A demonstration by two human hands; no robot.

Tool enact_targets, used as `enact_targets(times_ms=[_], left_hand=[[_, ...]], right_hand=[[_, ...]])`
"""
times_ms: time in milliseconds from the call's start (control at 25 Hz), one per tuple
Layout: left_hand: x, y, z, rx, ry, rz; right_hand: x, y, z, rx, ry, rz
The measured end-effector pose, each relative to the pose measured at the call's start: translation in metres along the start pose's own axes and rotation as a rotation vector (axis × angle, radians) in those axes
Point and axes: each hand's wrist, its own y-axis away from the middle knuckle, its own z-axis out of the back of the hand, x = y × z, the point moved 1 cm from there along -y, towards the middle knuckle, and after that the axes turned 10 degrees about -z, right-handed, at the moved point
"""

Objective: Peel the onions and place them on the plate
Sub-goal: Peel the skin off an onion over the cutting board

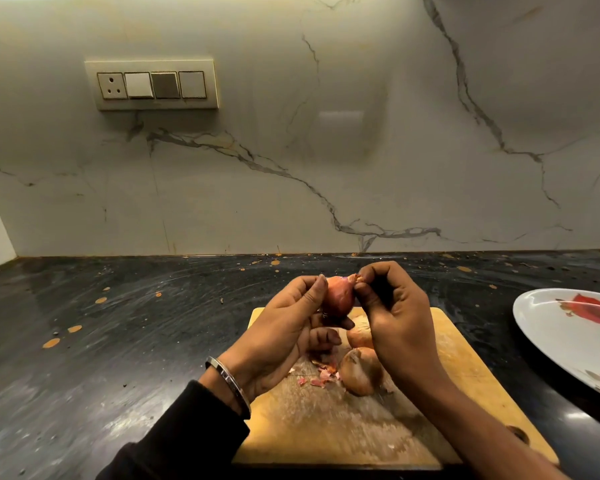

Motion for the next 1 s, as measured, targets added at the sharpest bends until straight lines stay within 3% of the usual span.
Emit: enact_targets(times_ms=[280, 640, 1000], left_hand=[[0.000, -0.001, 0.005, 0.004, -0.043, -0.033], [0.001, 0.002, 0.001, 0.049, -0.269, -0.125], [0.009, 0.001, -0.006, -0.028, -0.674, -0.418]], right_hand=[[0.001, -0.005, 0.004, 0.079, -0.176, -0.153], [0.002, -0.004, 0.004, 0.117, 0.092, -0.130], [-0.002, 0.001, 0.000, 0.000, 0.138, -0.172]])
